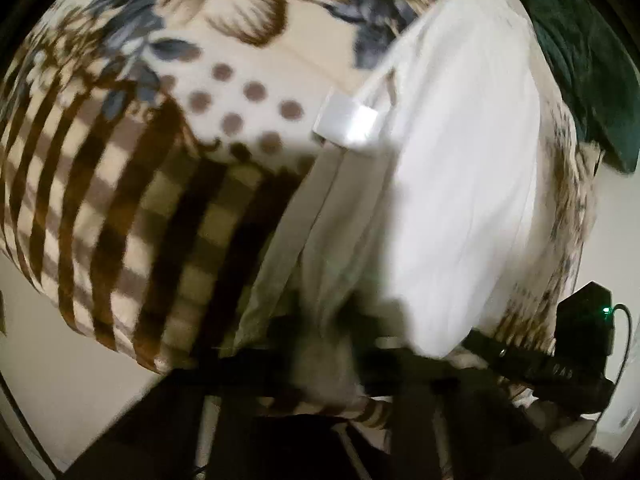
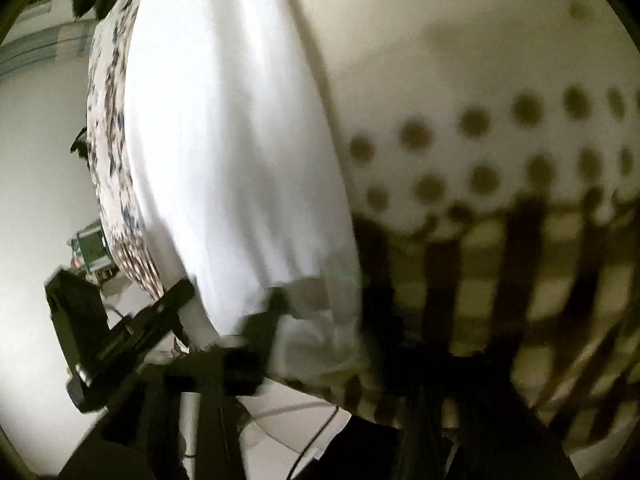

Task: Fold small clothes

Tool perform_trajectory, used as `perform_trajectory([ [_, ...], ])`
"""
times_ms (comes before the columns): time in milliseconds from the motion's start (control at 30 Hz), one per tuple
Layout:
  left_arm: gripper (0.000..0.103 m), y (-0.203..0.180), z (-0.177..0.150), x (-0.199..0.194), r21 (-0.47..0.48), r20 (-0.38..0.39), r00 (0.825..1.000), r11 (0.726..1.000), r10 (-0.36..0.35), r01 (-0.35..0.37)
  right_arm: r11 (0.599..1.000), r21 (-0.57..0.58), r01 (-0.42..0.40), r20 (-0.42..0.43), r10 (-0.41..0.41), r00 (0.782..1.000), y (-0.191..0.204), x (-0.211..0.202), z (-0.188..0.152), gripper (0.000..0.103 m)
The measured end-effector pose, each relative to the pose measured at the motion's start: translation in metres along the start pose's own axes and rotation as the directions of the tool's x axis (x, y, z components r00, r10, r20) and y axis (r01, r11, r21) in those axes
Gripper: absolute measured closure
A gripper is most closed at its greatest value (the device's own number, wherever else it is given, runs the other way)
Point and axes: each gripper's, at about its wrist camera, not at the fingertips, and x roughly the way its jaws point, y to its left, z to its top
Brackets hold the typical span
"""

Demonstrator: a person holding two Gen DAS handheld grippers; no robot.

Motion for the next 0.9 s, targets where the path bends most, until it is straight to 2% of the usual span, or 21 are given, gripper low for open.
perform_trajectory([
  [133, 0.094, 0.005, -0.006, 0.002, -0.012, -0.019, 1.0, 1.0, -0.015, 0.015, 1.0, -0.001, -0.029, -0.045, 0.029, 0.999, -0.011, 0.013, -0.031, 0.093],
  [233, 0.091, 0.016, -0.005, -0.003, -0.075, -0.074, 0.995, 0.995, -0.074, 0.068, 0.999, 0.026, -0.048, -0.072, 0.05, 0.996, -0.014, 0.016, -0.033, 0.091],
  [267, 0.091, 0.018, -0.004, -0.009, -0.1, -0.094, 0.993, 0.993, -0.072, 0.062, 0.998, 0.038, -0.04, -0.091, 0.043, 0.995, -0.015, 0.013, -0.031, 0.091],
  [333, 0.093, 0.012, -0.002, -0.021, -0.105, -0.108, 0.993, 0.994, -0.044, 0.033, 0.999, 0.046, -0.006, -0.12, 0.011, 0.993, -0.014, 0.007, -0.025, 0.069],
  [400, 0.09, -0.005, 0.011, -0.039, -0.065, -0.082, 0.997, 0.998, -0.012, 0.006, 0.999, 0.018, 0.038, -0.13, -0.035, 0.991, -0.011, -0.006, -0.015, 0.052],
  [433, 0.075, -0.015, 0.021, -0.047, -0.038, -0.06, 0.998, 0.999, 0.006, -0.008, 0.999, 0.004, 0.049, -0.114, -0.048, 0.992, -0.006, -0.017, -0.009, 0.049],
  [467, 0.043, -0.029, 0.035, -0.054, -0.008, -0.031, 0.999, 1.0, 0.024, -0.024, 0.998, -0.015, 0.055, -0.083, -0.056, 0.995, 0.0, -0.032, 0.0, 0.048],
  [533, 0.003, -0.055, 0.07, -0.063, 0.048, 0.047, 0.998, 0.998, 0.042, -0.044, 0.997, -0.052, 0.065, -0.013, -0.066, 0.998, 0.011, -0.063, 0.025, 0.036],
  [600, 0.003, -0.085, 0.116, -0.063, 0.103, 0.112, 0.994, 0.994, 0.017, -0.029, 0.996, -0.058, 0.067, 0.055, -0.064, 0.996, 0.022, -0.088, 0.05, 0.029],
  [667, 0.003, -0.115, 0.165, -0.056, 0.137, 0.152, 0.988, 0.99, 0.01, -0.031, 0.997, -0.052, 0.049, 0.126, -0.042, 0.991, 0.035, -0.112, 0.092, 0.029],
  [733, 0.003, -0.146, 0.219, -0.046, 0.177, 0.195, 0.981, 0.984, -0.017, -0.019, 0.997, -0.051, 0.051, 0.209, -0.039, 0.977, 0.055, -0.13, 0.141, 0.029],
  [767, 0.003, -0.16, 0.257, -0.039, 0.199, 0.213, 0.977, 0.98, -0.03, -0.013, 0.997, -0.051, 0.051, 0.242, -0.037, 0.97, 0.061, -0.136, 0.161, 0.029],
  [800, 0.003, -0.175, 0.286, -0.029, 0.207, 0.218, 0.975, 0.978, -0.046, -0.001, 0.997, -0.051, 0.051, 0.275, -0.035, 0.961, 0.068, -0.142, 0.183, 0.029],
  [833, 0.003, -0.173, 0.31, -0.026, 0.213, 0.213, 0.975, 0.977, -0.059, 0.012, 0.998, -0.05, 0.037, 0.302, -0.02, 0.953, 0.071, -0.15, 0.209, 0.029],
  [900, 0.003, -0.19, 0.367, -0.003, 0.223, 0.188, 0.977, 0.973, -0.098, 0.054, 0.999, -0.043, -0.016, 0.338, 0.029, 0.941, 0.08, -0.156, 0.272, 0.029],
])
